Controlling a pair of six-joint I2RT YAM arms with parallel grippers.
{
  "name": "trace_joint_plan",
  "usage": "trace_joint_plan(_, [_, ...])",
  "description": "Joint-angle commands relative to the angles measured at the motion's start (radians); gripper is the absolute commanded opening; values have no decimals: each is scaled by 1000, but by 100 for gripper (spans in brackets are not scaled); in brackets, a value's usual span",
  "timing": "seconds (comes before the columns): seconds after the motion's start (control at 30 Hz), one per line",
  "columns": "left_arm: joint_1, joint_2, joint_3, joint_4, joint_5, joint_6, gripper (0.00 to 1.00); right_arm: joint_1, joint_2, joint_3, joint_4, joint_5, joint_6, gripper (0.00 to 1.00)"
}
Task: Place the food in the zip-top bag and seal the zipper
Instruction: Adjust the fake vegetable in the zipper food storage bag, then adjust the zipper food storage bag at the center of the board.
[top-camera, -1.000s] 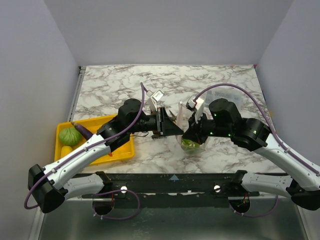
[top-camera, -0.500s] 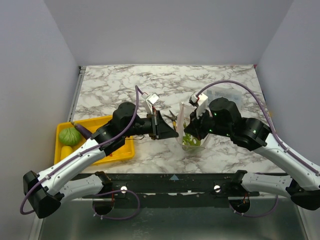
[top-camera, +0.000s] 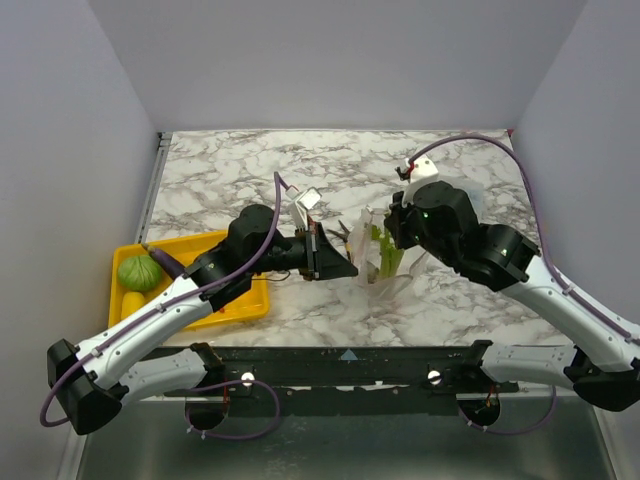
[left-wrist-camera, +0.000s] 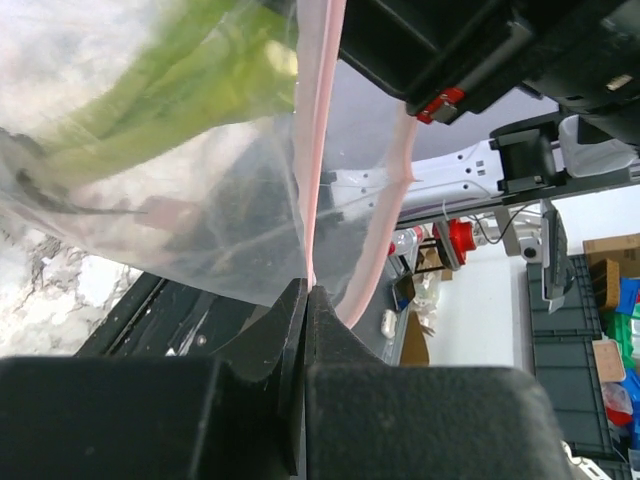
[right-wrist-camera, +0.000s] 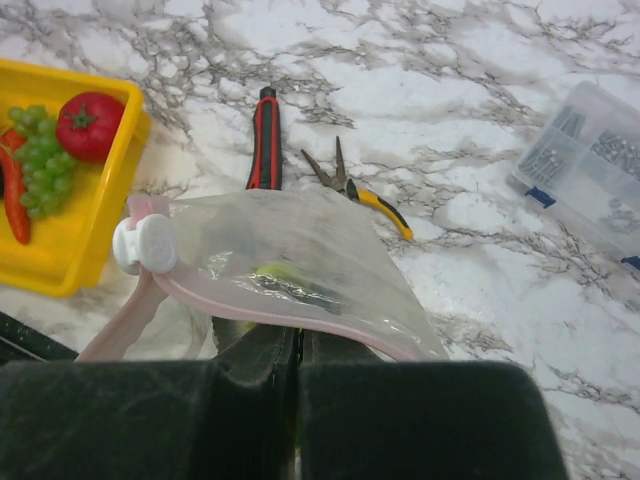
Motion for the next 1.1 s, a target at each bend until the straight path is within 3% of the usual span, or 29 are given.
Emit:
trace_joint_plan(0.0, [-6, -32, 16, 84, -8, -44, 0, -2, 26, 31, 89, 78, 22, 1])
trace_joint_plan(0.1, [-6, -16, 30, 95, -4, -48, 0, -2, 86, 41, 85, 3, 18, 2])
trace_joint_plan(0.27, [-6, -10, 22, 104, -34, -55, 0, -2, 122, 46, 47, -100, 56, 36])
trace_joint_plan(0.37, [-6, -10, 12, 112, -41, -60, 0, -2, 102, 86, -5, -127, 89, 46])
trace_joint_plan(0.67, [-6, -24, 4, 95, -57, -49, 0, -2, -22, 234, -145, -206, 158, 57])
trace_joint_plan(0.8, [-6, -29, 0, 94, -60, -53, 0, -2, -97, 231, -183, -102, 183, 64])
trace_joint_plan(1.07, [-6, -26, 17, 86, -58, -52, 0, -3, -146, 142, -258, 25, 277, 65])
